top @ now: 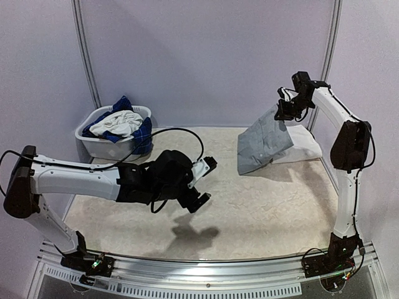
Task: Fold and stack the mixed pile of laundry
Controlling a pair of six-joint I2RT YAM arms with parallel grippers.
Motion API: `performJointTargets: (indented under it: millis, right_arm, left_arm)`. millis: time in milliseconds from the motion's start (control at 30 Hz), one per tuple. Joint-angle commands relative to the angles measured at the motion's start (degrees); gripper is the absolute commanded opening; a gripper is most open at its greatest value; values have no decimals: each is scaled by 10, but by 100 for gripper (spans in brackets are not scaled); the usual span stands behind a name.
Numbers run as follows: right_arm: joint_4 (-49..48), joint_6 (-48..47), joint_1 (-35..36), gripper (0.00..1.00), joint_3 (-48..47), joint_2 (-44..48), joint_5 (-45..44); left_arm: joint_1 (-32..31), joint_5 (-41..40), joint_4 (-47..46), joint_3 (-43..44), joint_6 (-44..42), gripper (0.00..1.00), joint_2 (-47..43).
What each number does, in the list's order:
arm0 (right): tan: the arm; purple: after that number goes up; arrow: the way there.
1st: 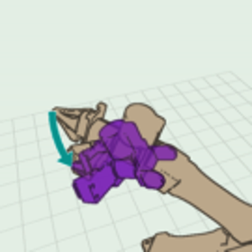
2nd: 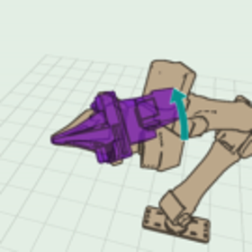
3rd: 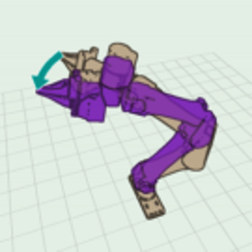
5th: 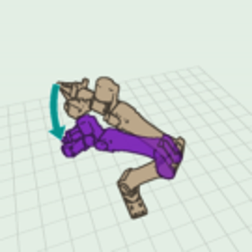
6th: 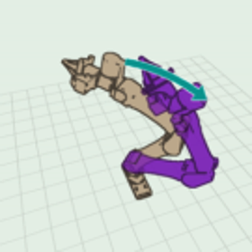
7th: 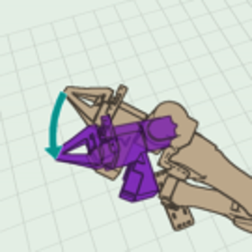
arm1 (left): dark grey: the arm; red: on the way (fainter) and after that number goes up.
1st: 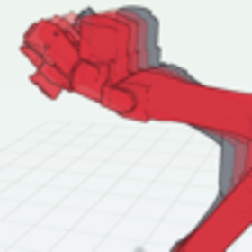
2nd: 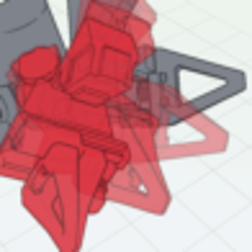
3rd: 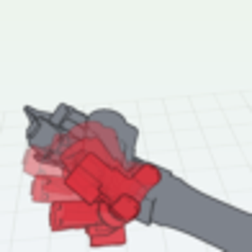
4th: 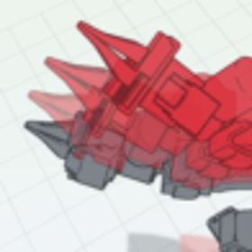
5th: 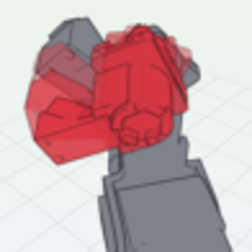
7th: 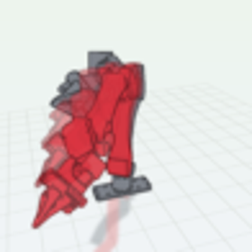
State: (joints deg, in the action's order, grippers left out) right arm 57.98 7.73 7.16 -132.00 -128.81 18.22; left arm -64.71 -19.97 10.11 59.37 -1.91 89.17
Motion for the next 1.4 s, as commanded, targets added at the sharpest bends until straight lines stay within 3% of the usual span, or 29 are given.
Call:
performJointTargets:
  millis: [0,167,533,1033,1367]
  right_arm:
    - [73,-114,-15,1,-57,-13,-60]
    - [91,-149,-37,1,-121,-26,-74]
    - [32,-234,-57,1,-125,-19,-117]
    - [-108,-201,-104,1,-113,-101,-179]
    - [-176,-103,-124,1,-87,-160,-256]
  left_arm:
    - [6,1,-30,-3,15,99,-5]
    - [6,3,-34,4,12,99,10]
    - [6,10,-29,26,11,97,48]
    - [6,8,-28,39,6,96,81]
    - [6,12,-28,40,8,96,87]
